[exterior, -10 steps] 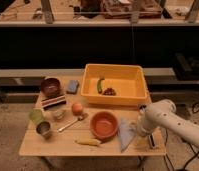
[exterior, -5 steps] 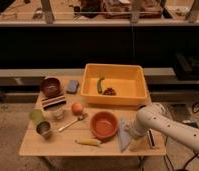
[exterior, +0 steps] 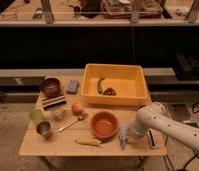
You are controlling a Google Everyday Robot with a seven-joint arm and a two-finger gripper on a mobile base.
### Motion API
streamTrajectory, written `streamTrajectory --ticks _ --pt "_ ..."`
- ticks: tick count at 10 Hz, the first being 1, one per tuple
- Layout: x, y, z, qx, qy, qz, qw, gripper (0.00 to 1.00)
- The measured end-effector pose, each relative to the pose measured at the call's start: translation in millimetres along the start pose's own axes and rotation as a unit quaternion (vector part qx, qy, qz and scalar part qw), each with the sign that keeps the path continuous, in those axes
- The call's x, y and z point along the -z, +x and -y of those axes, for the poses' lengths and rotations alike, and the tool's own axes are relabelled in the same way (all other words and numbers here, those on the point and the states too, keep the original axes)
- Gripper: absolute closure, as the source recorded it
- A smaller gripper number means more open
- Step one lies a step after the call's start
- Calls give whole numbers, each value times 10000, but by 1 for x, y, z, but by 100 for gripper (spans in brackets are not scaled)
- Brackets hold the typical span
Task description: Place towel in metal cup
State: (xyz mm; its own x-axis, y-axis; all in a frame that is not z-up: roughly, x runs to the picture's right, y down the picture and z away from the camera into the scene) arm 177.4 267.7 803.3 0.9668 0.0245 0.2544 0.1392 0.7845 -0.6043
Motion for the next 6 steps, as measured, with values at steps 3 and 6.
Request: streamTrajectory --ticks 3,6 --pt "5 15 -2 -298 -419 -905 9946 100" --pt "47 24 8 -285 -466 -1943 9794 100"
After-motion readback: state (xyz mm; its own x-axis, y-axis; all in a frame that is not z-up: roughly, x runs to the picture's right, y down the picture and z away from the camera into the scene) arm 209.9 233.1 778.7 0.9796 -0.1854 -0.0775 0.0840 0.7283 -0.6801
